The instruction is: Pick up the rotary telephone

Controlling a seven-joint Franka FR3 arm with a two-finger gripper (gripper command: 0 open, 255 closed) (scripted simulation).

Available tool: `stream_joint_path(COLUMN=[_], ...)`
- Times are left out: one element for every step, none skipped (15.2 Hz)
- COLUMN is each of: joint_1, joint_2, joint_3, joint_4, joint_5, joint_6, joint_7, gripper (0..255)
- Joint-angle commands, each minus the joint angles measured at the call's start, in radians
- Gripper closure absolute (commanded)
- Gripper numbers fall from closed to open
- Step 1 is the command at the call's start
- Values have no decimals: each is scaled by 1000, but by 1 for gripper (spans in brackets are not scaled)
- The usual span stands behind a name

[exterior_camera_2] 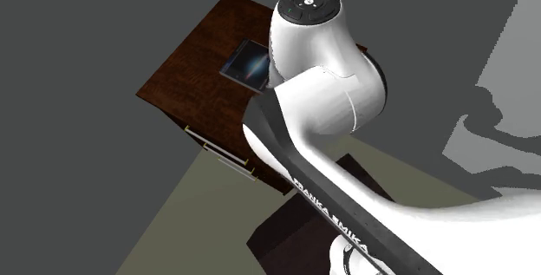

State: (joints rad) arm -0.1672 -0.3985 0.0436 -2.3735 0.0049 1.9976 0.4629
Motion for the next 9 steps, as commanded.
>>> stream_joint_path(joint_1=[-21,-31,-40,-49,-57,-65,-73,-75,-75], joint_2=[71,105,139,174,208,242,276,289,297], joint_3=[7,10,11,12,11,11,8,7,7], joint_4=[3,7,11,16,22,28,34,36,30], joint_5=[5,7,10,12,14,17,19,21,20], joint_6=[51,73,94,115,136,156,176,183,197], joint_7=[87,127,166,205,244,282,319,334,334], gripper=[0,0,0,0,0,0,0,0,0])
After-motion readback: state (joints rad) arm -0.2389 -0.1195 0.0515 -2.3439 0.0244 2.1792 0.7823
